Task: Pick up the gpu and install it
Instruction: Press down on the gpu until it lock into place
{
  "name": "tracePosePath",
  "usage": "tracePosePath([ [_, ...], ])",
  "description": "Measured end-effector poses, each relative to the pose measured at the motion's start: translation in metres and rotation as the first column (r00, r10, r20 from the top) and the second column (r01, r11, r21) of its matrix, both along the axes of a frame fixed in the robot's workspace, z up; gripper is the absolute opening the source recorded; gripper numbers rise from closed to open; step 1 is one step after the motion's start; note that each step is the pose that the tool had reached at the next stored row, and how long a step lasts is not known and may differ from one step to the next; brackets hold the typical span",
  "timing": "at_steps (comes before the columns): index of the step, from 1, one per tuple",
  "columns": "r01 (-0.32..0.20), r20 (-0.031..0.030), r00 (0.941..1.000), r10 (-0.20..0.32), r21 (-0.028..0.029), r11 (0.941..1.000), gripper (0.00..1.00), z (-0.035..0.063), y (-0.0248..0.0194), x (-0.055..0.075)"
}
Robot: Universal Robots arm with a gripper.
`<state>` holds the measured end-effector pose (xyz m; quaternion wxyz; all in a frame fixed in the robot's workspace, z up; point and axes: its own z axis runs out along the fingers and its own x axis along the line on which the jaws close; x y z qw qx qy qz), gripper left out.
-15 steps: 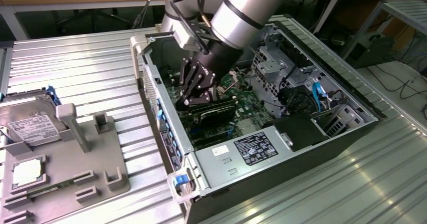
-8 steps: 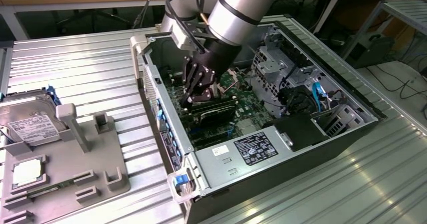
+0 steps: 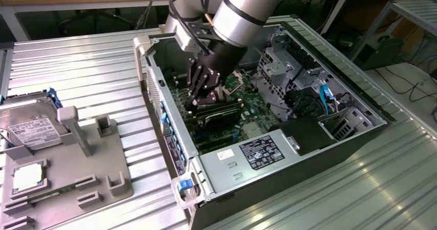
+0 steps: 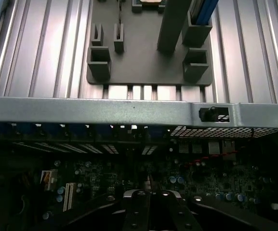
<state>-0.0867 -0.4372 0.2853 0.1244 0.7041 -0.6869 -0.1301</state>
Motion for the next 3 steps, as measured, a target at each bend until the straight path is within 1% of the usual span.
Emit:
tracePosePath([
  [3, 0.0, 0.002, 1.0, 0.0, -0.0001, 1.0, 0.11, 0.0, 0.0, 0.0],
])
